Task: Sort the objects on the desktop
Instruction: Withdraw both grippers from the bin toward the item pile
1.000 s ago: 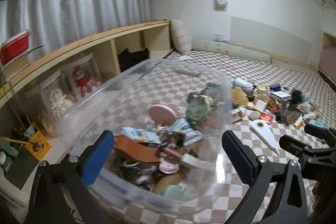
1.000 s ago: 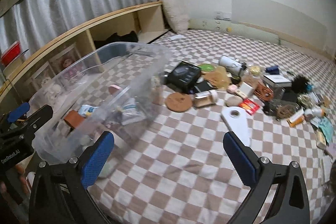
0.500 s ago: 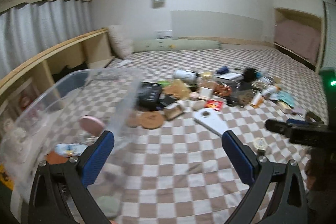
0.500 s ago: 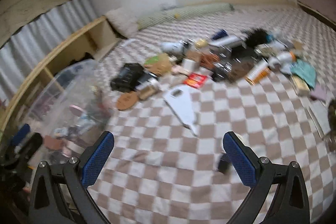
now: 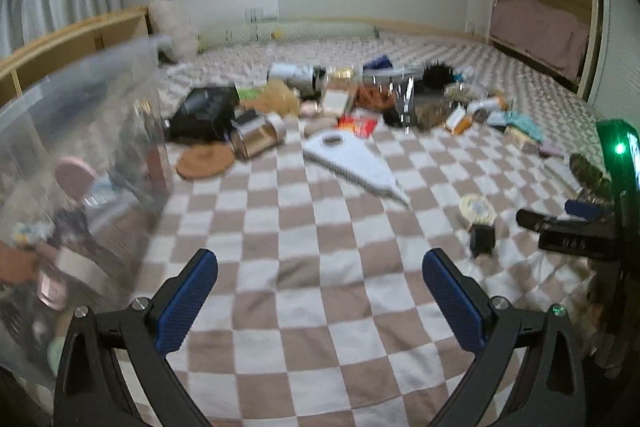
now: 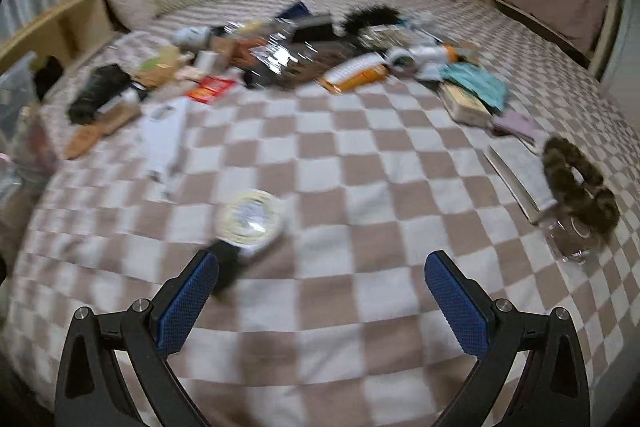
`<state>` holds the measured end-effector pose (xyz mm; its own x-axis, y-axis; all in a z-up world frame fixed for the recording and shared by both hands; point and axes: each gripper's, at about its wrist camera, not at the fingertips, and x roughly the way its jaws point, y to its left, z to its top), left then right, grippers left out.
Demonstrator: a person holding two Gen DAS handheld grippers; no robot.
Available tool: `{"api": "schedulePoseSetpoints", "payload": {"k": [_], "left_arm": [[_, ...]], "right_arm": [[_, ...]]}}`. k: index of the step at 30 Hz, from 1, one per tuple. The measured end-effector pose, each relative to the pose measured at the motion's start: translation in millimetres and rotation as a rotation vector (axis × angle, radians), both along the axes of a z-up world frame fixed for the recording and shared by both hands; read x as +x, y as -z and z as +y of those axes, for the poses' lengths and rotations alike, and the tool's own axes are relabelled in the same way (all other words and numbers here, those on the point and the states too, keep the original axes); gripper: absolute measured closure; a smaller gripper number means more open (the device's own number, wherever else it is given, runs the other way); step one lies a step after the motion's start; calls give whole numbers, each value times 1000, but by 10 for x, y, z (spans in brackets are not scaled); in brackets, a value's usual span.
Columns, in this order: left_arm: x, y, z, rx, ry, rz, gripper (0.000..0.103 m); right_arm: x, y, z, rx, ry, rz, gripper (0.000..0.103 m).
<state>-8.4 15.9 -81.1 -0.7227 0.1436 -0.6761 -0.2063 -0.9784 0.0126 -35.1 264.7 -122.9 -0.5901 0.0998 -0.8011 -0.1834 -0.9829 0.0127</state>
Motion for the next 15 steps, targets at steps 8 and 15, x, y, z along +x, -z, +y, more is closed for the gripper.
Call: {"api": "schedulePoseSetpoints", "payload": {"k": [8, 15], "left_arm": [[-49, 294, 36, 15, 2, -46, 0], [-67, 323, -5, 20, -3, -40, 0]], "right_arm": [[-156, 354, -102, -28, -14, -75, 0], [-217, 361, -486, -120, -182, -70, 0]]}}
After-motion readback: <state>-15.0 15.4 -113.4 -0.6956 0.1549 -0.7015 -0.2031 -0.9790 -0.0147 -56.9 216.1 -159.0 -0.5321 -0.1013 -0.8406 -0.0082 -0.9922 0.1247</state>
